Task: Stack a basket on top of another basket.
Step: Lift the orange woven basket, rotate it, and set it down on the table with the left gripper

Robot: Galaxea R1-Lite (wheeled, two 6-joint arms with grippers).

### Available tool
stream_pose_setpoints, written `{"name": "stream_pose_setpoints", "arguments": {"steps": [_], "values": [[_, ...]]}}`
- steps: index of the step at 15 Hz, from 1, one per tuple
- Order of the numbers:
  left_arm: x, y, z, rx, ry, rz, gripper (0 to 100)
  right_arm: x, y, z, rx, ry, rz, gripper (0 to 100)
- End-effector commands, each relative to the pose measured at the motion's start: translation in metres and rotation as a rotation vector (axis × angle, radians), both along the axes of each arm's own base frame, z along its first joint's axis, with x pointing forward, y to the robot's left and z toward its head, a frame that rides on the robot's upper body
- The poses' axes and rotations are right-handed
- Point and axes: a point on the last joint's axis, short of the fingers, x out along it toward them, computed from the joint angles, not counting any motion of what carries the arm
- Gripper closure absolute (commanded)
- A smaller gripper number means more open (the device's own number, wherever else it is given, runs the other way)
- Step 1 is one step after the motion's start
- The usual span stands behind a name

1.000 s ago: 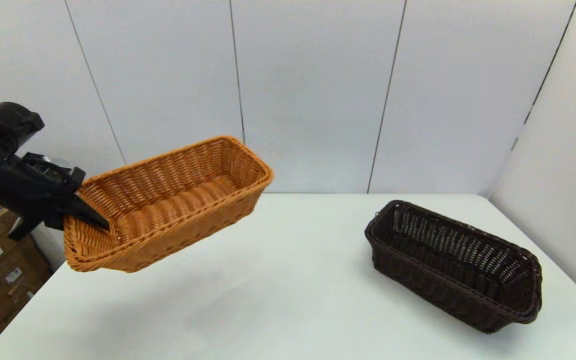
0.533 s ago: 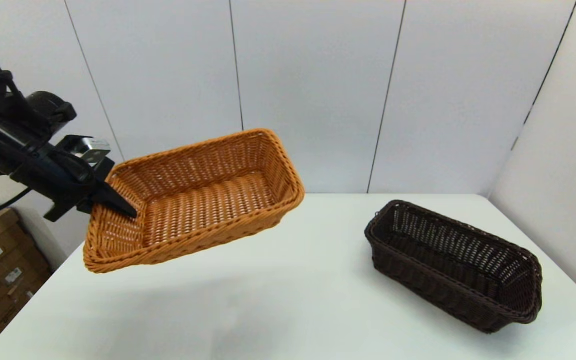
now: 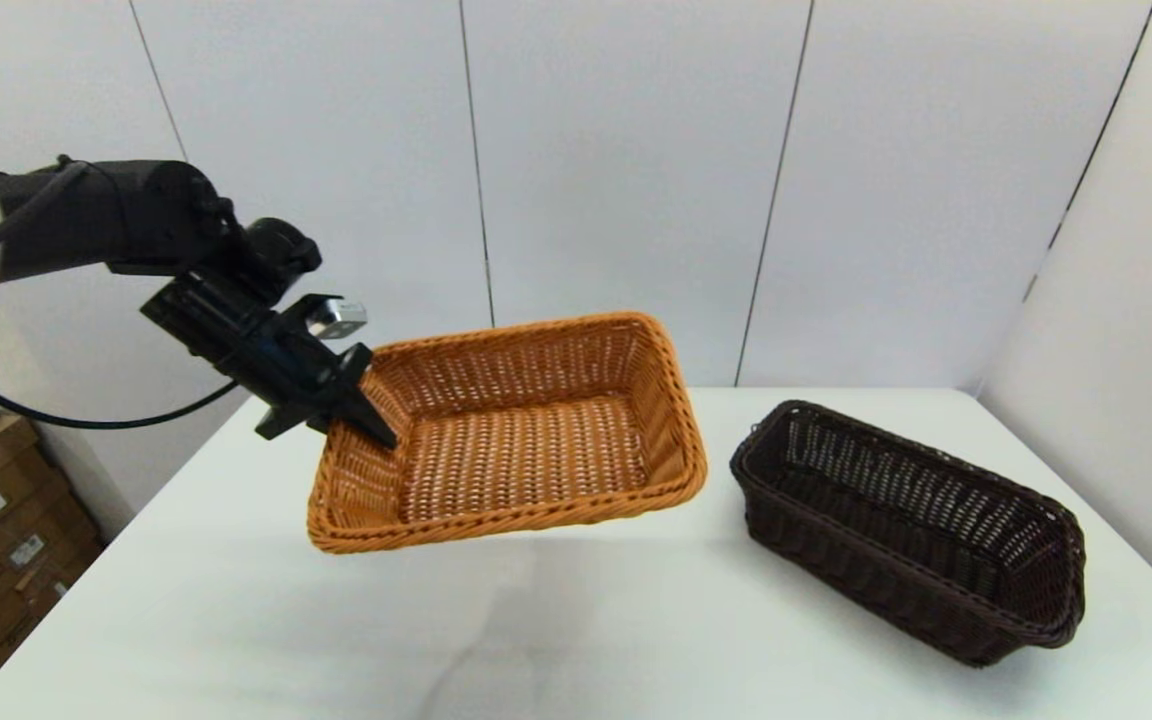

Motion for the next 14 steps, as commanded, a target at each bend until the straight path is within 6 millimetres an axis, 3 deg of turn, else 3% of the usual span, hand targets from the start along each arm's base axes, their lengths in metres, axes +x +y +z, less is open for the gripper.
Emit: {"name": "stream_pose_setpoints", "arguments": {"steps": [1,7,14], "values": [[0.018,-0.032,-0.038,0.064,0.026,-0.066,100,0.0,0.0,0.0,0.0,0.002,0.0,0],[0.036,-0.051,-0.07,0.126,-0.022,-0.099,100,0.0,0.0,0.0,0.0,0.002,0.0,0],[0.043,-0.055,-0.097,0.155,0.024,-0.107,100,0.0,0.0,0.0,0.0,0.002,0.0,0]]}}
